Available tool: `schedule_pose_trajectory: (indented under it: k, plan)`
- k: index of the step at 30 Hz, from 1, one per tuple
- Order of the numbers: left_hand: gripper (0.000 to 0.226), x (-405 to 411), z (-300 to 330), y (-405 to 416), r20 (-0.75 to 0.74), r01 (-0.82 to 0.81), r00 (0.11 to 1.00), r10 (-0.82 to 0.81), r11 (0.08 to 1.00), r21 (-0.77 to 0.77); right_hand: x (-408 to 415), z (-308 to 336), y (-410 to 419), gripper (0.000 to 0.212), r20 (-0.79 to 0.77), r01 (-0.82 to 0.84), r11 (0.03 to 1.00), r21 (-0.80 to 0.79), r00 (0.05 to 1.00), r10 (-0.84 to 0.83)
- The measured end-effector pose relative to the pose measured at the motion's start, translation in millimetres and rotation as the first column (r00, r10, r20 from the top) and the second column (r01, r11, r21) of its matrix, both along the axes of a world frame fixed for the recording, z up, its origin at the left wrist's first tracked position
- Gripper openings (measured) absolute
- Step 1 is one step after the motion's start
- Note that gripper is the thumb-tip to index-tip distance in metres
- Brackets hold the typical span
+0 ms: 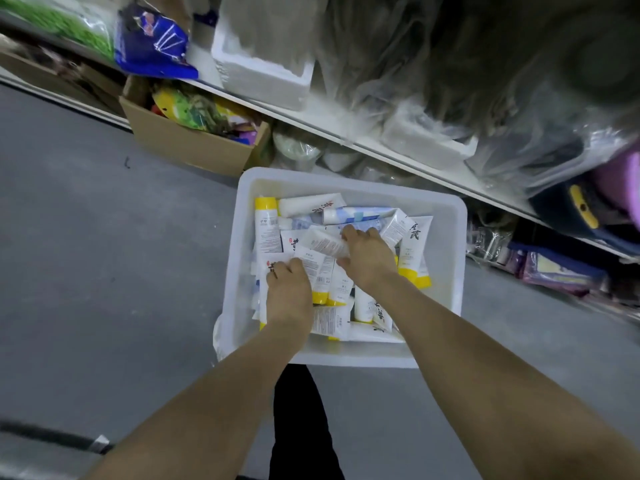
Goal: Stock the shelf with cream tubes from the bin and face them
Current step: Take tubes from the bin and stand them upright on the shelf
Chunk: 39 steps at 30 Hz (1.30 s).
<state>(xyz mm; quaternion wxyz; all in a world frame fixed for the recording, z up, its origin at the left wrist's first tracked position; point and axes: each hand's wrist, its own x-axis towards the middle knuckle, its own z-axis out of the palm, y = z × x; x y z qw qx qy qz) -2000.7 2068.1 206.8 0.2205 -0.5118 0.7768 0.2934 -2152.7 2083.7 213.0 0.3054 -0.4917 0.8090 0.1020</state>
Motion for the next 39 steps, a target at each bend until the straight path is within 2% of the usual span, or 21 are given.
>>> schedule_pose_trajectory:
  k: [4, 5, 8, 10, 13, 15, 17, 21, 28, 30, 34, 39]
  plan:
    - [0.085, -7.6, -3.1, -0.8, -0.005, -0.112, 0.994, 0.112, 0.992, 0.06, 0.9, 16.5, 12.2, 0.044, 0.033, 0.138, 0.99, -0.032, 0.99, -0.137]
    - [0.084, -8.2, -4.1, -2.1, 0.009, -0.106, 0.994, 0.106, 0.992, 0.074, 0.8, 19.8, 15.2, 0.043, 0.043, 0.165, 0.985, -0.045, 0.986, -0.163]
    - [0.048, -3.3, 0.1, -5.8, 0.049, 0.046, 0.997, -0.054, 0.985, 0.164, 1.0, 32.4, 23.1, 0.044, 0.06, 0.235, 0.97, -0.062, 0.971, -0.232]
    - [0.036, 5.8, 8.7, -8.8, 0.039, 0.097, 0.994, -0.106, 0.978, 0.184, 2.3, 44.8, 27.4, 0.046, 0.057, 0.274, 0.959, -0.078, 0.961, -0.27]
    - [0.035, 25.1, 31.4, -16.7, -0.007, 0.063, 0.998, -0.062, 0.989, 0.135, 4.1, 70.4, 33.0, 0.049, 0.052, 0.32, 0.942, -0.102, 0.947, -0.316]
    - [0.043, 36.4, 49.9, -25.5, -0.07, -0.036, 0.997, 0.045, 0.991, 0.132, 3.8, 86.8, 32.4, 0.047, 0.059, 0.321, 0.939, -0.122, 0.947, -0.316]
    - [0.048, 46.7, 82.3, -38.6, -0.171, -0.121, 0.975, 0.142, 0.984, 0.127, 6.1, 116.0, 29.1, 0.043, 0.067, 0.314, 0.934, -0.171, 0.95, -0.307]
    - [0.045, 57.6, 158.2, -71.5, -0.324, -0.177, 0.925, 0.196, 0.98, 0.089, 12.5, 183.7, 15.7, 0.047, 0.091, 0.304, 0.904, -0.302, 0.953, -0.29]
    - [0.042, 57.2, 298.3, -118.7, -0.58, -0.215, 0.797, 0.167, 0.976, -0.014, 7.9, 316.2, -22.5, 0.049, 0.253, 0.348, 0.767, -0.539, 0.935, -0.247]
    - [0.041, 57.6, 336.9, -129.8, -0.646, -0.209, 0.752, 0.133, 0.977, -0.042, 6.5, 351.7, -32.1, 0.048, 0.284, 0.345, 0.729, -0.591, 0.935, -0.213]
    - [0.041, 60.6, 410.3, -151.7, -0.718, -0.167, 0.695, -0.031, 0.965, -0.203, 5.7, 424.0, -52.3, 0.045, 0.256, 0.265, 0.673, -0.69, 0.96, -0.115]
    - [0.037, 63.3, 496.7, -169.6, -0.77, -0.235, 0.618, -0.156, 0.898, -0.37, 3.6, 517.5, -70.0, 0.041, 0.178, 0.122, 0.577, -0.807, 0.983, 0.042]
